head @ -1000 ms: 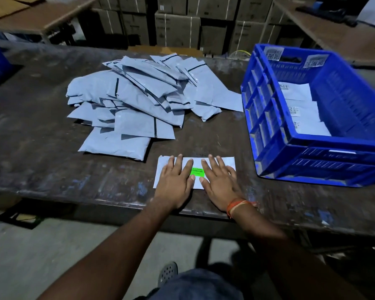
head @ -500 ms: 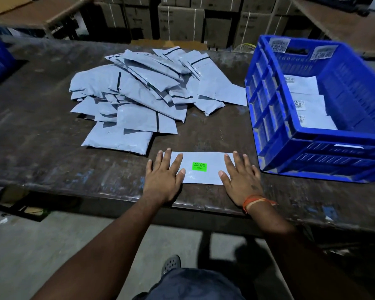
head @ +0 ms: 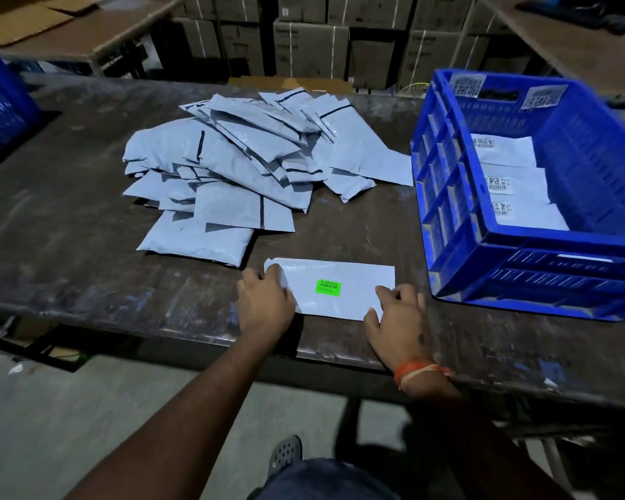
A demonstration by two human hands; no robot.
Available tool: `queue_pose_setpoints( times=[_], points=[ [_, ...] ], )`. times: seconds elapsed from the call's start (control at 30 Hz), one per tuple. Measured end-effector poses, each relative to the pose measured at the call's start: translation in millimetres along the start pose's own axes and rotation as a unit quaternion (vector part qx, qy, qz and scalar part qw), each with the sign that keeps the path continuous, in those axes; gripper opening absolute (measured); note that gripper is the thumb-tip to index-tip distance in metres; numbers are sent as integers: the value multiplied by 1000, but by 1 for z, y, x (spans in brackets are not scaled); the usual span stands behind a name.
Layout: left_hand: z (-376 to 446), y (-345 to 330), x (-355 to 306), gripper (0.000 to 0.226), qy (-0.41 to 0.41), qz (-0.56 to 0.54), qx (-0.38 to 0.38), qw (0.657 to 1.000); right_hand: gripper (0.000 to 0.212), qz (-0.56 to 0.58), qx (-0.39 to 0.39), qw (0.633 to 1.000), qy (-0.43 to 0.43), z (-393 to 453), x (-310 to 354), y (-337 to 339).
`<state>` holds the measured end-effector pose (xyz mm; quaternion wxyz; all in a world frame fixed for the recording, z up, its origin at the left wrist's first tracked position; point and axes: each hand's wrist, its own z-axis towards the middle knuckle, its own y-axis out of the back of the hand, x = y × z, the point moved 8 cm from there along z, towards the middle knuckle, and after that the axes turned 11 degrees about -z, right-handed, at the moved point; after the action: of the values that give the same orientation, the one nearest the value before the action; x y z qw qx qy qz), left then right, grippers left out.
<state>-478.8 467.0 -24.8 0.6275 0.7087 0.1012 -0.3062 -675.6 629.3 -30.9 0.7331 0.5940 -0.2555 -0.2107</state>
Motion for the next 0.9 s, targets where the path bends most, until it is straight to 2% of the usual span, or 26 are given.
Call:
queue_pose_setpoints(
  times=[0.13, 0.3, 0.43, 0.57, 0.63, 0.7, 0.8, 0.9],
  points=[
    [25, -5, -3, 39, -10, -42, 15, 999, 44, 6, 12, 1000, -13, -7, 2, 1],
    [41, -7, 0, 35, 42, -104, 13, 994, 42, 58, -5, 996, -66, -8, -5, 3],
    [44, -2, 5, 34, 78, -198, 14, 977, 45, 121, 45, 987, -91, 8, -10, -3],
    [44, 0, 16, 27, 124, -278, 47, 951, 52, 176, 89, 975, -104, 21, -19, -15],
    [44, 2, 20, 25, 121, -286, 49, 949, 51, 179, 114, 971, -107, 25, -18, -20],
    [42, 6, 23, 18, 107, -293, 33, 950, 46, 201, 108, 968, -107, 26, -15, -16],
    [38, 12, 23, 13, 78, -337, 16, 938, 42, 278, 72, 954, -87, 27, -7, -1],
    [33, 11, 26, 19, 67, -388, 25, 919, 43, 370, 60, 924, -80, 32, -1, 4]
  ],
)
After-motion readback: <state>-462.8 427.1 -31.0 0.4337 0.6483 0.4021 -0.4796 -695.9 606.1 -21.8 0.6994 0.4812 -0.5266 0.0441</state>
